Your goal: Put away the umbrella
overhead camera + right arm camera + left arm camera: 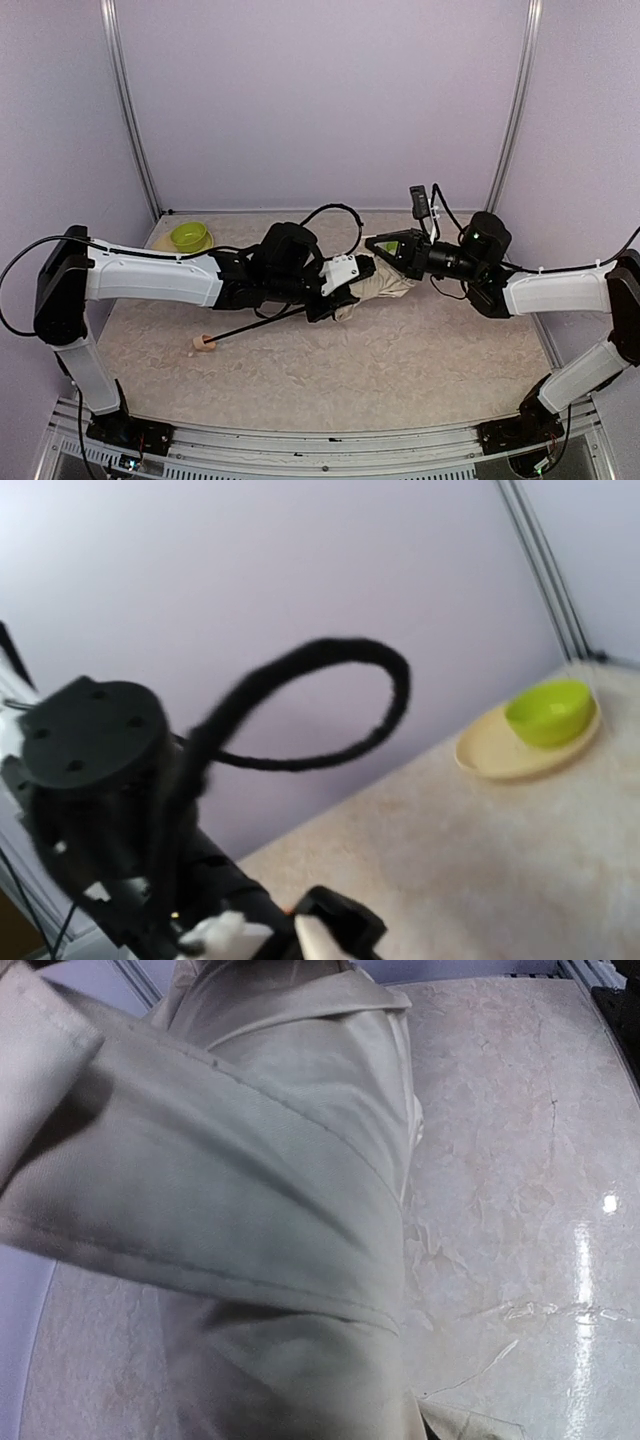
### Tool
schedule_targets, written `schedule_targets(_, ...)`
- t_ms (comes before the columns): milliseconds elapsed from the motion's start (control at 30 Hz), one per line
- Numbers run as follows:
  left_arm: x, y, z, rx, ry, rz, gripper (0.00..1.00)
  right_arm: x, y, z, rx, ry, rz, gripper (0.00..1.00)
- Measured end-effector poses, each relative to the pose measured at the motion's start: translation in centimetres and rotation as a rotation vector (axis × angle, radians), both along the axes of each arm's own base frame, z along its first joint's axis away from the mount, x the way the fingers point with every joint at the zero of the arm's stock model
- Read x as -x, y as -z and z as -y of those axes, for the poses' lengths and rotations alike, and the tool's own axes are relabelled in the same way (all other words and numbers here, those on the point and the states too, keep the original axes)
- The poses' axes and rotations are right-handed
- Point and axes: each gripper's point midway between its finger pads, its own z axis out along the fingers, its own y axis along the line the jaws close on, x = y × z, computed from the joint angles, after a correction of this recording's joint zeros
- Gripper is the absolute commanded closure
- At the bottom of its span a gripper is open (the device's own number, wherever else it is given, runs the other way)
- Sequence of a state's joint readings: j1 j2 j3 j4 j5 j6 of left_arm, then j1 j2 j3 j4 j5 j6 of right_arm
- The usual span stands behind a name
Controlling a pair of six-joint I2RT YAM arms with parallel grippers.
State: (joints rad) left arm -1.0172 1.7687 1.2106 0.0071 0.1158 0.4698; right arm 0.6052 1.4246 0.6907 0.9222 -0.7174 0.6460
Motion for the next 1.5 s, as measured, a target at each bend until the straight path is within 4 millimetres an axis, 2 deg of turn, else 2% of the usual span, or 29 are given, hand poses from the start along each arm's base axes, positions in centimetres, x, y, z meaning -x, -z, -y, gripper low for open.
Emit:
schedule_targets(133, -0.1, 1.6, -0.1, -0.077, -0.008, 0.062, 1.0, -1.1, 2.3, -0.6, 0.084, 0.013, -0.102, 1.0)
schedule_targets(267, -0.5, 4.5, -0.1, -0.187, -0.011, 0.126, 1.0, -2.8, 6.6, -1.8, 0.213, 0.029, -0.237, 1.0)
schedule_targets(367, 0.3, 8.0, -0.2, -0.291, 0.028, 0.143, 1.0, -2.5, 11.4, -2.4, 0.322, 0.017, -0.367, 1.0)
schedule_targets(500, 1.6, 12.5, -0.8, -0.403, 0.083, 0.136, 1.0, -2.0, 18.4, -2.4, 0.459, 0.015, -0.539, 1.0)
schedule_targets(533, 1.9, 13.5, -1.0, -0.423, 0.09, 0.128, 1.0, -1.9, 19.6, -2.4, 0.481, 0.017, -0.562, 1.0)
schedule_targets(600, 1.9, 13.8, -0.8, -0.415, 0.089, 0.129, 0.99, -1.9, 21.2, -2.3, 0.509, 0.032, -0.59, 1.0)
schedule_targets(733, 1.8, 13.9, -0.9, -0.4, 0.065, 0.117, 0.72, -2.1, 22.1, -2.4, 0.516, 0.052, -0.588, 1.0)
schedule_targets(833, 1.8, 14.1, -1.0, -0.392, 0.039, 0.097, 0.57, -2.2, 22.9, -2.7, 0.519, 0.057, -0.579, 1.0)
schedule_targets(1000, 1.8, 13.5, -1.8, -0.373, -0.01, 0.06, 0.3, -3.4, 23.0, -2.9, 0.508, 0.119, -0.536, 1.0)
schedule_targets(1100, 2.0, 12.7, -2.7, -0.374, -0.043, 0.042, 0.21, -3.9, 23.1, -2.7, 0.505, 0.158, -0.516, 1.0)
schedule_targets(1267, 1.7, 9.7, -3.6, -0.374, -0.097, 0.044, 0.09, -4.5, 23.2, -2.3, 0.499, 0.207, -0.501, 1.0)
schedule_targets(1333, 1.8, 7.4, -3.0, -0.361, -0.095, 0.05, 0.05, -4.6, 23.2, -2.2, 0.496, 0.217, -0.499, 1.0)
schedule_targets(1500, 2.7, 0.5, -0.2, -0.214, -0.023, 0.095, 0.05, -4.8, 23.2, -2.1, 0.488, 0.229, -0.498, 1.0)
